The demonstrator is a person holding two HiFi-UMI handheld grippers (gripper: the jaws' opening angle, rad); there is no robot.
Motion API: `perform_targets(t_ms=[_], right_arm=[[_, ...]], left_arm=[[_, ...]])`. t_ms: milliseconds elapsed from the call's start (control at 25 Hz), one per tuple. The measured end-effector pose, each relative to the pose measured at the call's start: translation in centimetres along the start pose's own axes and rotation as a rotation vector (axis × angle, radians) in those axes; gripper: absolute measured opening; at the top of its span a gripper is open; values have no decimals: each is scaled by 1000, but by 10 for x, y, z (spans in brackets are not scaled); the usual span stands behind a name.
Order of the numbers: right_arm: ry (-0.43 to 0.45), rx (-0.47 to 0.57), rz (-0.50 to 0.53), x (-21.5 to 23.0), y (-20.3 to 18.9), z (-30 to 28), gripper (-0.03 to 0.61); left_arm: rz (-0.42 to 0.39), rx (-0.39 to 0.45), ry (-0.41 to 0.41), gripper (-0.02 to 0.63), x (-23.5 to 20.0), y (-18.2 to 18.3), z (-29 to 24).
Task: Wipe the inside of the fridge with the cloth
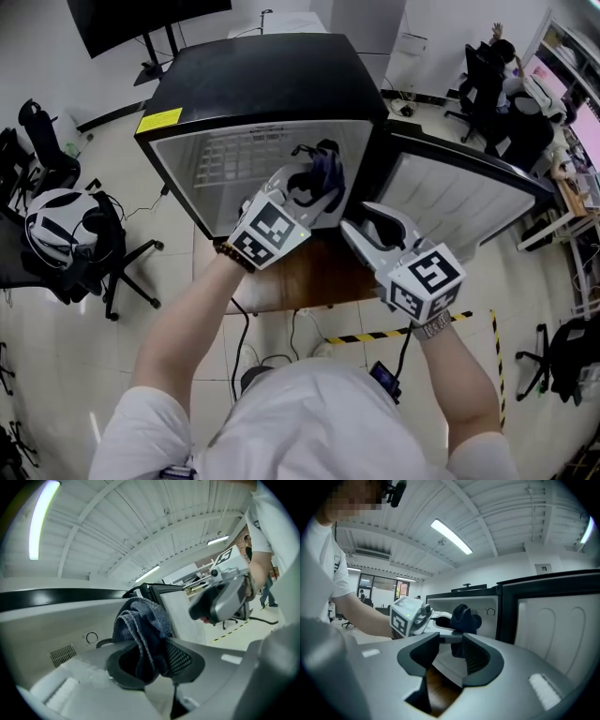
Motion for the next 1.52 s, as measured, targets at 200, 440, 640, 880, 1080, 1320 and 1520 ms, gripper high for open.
perform_targets(t_ms=[200, 440, 640, 880, 1080, 1320, 1520], right_arm=[[94, -30, -112, -2, 0, -16, 224], [338, -148, -222, -33, -12, -41, 290], [564, -252, -353, -68, -25, -58, 302], [747, -346, -398, -111, -36, -78, 302], [719, -369, -391, -114, -45, -92, 222], [642, -387, -377, -110, -60, -116, 158], [554, -342, -383, -102, -68, -138, 130]], left_arm=[[19, 65, -81, 110, 27, 6, 36], [115, 141, -228, 110, 47, 7, 90], [152, 161, -271, 110, 50, 10, 125], [142, 130, -330, 110, 59, -3, 146], [131, 87, -310, 114, 59, -20, 154], [130, -14, -271, 138, 56, -54, 161], [177, -114, -216, 190, 50, -91, 178]])
Point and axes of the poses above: the fingertips, and each gripper's own axes: z backward along the fingers, x to its right, y out of its top, the point moved 1 cm from there along z, backward along the fingers, and after that the axes turned 15 degrees about -z, right-handed, at the moved point
